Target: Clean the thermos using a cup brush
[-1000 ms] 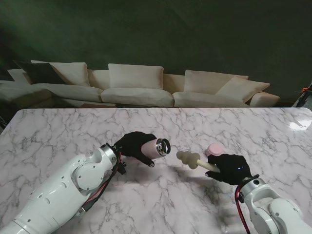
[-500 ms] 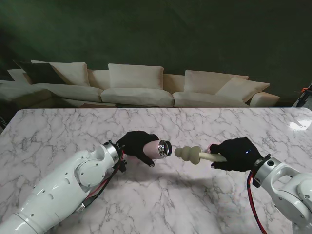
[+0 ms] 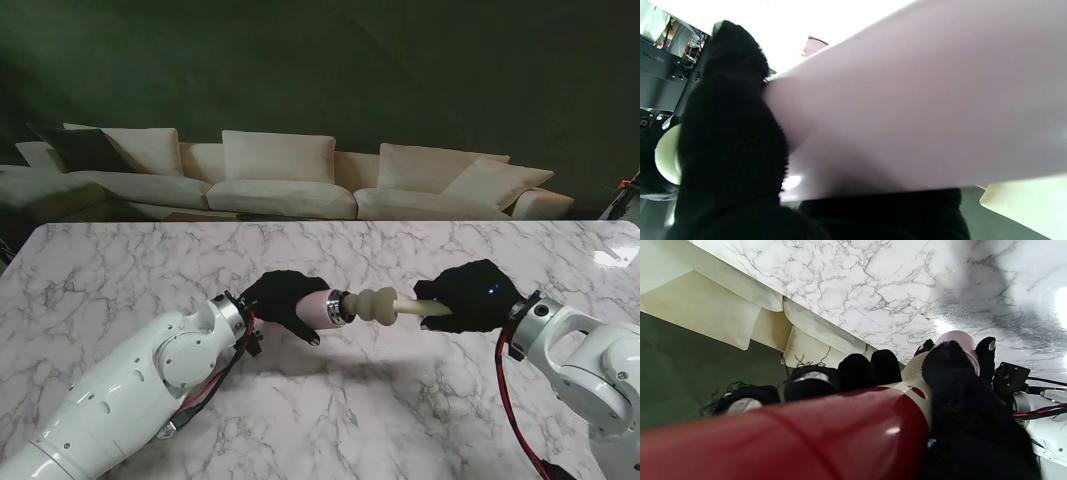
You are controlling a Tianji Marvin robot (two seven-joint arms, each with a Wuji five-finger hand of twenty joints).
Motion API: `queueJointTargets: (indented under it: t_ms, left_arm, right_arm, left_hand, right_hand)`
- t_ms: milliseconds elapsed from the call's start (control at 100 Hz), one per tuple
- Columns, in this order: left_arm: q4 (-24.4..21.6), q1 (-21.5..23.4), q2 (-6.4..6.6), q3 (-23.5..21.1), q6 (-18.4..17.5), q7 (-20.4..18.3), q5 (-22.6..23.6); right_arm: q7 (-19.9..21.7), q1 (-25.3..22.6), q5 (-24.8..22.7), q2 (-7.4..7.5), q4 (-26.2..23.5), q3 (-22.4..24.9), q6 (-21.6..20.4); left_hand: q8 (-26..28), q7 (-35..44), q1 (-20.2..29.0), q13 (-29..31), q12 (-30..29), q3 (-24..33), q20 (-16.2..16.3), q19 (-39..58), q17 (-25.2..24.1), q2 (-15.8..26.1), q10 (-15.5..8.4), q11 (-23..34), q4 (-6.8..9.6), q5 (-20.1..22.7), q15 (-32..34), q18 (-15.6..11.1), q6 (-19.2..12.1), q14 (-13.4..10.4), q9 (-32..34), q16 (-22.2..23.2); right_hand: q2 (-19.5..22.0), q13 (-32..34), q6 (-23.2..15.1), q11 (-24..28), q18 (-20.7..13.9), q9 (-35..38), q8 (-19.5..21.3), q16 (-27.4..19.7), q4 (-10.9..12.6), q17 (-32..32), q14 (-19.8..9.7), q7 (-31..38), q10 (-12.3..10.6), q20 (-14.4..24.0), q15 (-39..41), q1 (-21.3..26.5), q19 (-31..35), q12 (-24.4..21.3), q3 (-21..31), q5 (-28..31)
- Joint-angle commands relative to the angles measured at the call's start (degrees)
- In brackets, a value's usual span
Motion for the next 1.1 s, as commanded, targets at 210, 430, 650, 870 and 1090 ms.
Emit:
queueJointTargets:
  t_ms: [210,430,650,870,1090]
  left_arm:
    - [-0.2,-0.3,-0.41,0.1,-0.8,-0.3,-0.3]
    - [-0.3,-0.3,-0.35,0.2,-1.3,-0.4,-0.2]
    - [-0.6,-0.2,-0.2,0.1,-1.3,-0.9,0.0]
    - [-0.7,-0.2,-0.34,0.4,-1.2,-0.5,-0.1]
    - [-0.7,-0.2,-0.49,0.6,-1.4,0.1,-0.2]
  right_arm:
    - [3.5,4.0,0.5,0.6,1.5,-3.4,-0.8]
    - [5.5,7.0,1.4,0.91,2.5,-5.9,-1.5]
    - [7.1,9.3,2.6,1.09,3.0,-7.9,-1.7]
    - [8.5,12.3,3.5,1.29,4.9,-11.3,-1.3]
    - [9.6,14.9,4.6,1.42,6.6,-14.3,-0.5]
  left_hand:
    - [2.2,7.3,20.5,3.5,-0.1,14.6,3.3,7.0,0.5,29.7,-2.7,2.1,-0.9,3.1,10.9,-6.3,-9.5,-4.6,-1.0,3.1]
    - [2.1,7.4,20.4,3.9,0.0,14.7,3.3,7.2,1.0,29.5,-2.4,2.3,-0.86,3.3,11.1,-6.5,-9.3,-4.7,-0.8,3.1]
    - [2.1,7.3,20.4,3.9,0.0,14.8,3.2,7.2,1.1,29.5,-2.4,2.2,-0.94,3.4,11.1,-6.5,-9.3,-4.7,-0.8,3.0]
    - [2.1,7.4,20.3,4.1,0.1,14.9,3.1,7.2,1.2,29.4,-2.1,2.4,-0.9,3.6,11.1,-6.5,-9.0,-5.0,-0.6,3.0]
    - [2.0,7.6,20.2,4.3,0.2,15.2,3.0,7.2,1.5,29.3,-2.1,2.5,-0.91,3.6,10.9,-6.8,-9.1,-5.1,-0.6,2.9]
  right_hand:
    - [2.5,4.0,-11.4,2.4,-0.8,1.9,-0.4,6.7,1.2,2.4,-14.7,4.0,-0.3,1.0,20.7,7.0,4.8,0.7,10.9,3.9]
    - [2.2,4.0,-11.5,2.2,-1.3,2.2,-0.4,6.8,1.1,2.5,-15.0,3.8,-0.5,1.1,20.8,6.8,5.0,0.8,11.3,4.1]
    - [2.1,4.0,-11.7,2.0,-1.5,2.3,-0.4,7.0,1.0,2.5,-15.2,3.7,-0.5,1.2,20.9,6.6,5.2,0.8,11.6,4.3]
    - [2.0,4.0,-11.6,1.8,-1.7,2.4,-0.4,7.0,1.0,2.6,-15.2,3.6,-0.6,1.3,21.0,6.5,5.3,0.8,11.8,4.4]
    - [2.1,4.0,-11.6,1.7,-1.7,2.5,-0.5,7.2,0.9,2.7,-15.2,3.5,-0.6,1.5,21.1,6.6,5.6,0.9,11.9,4.3]
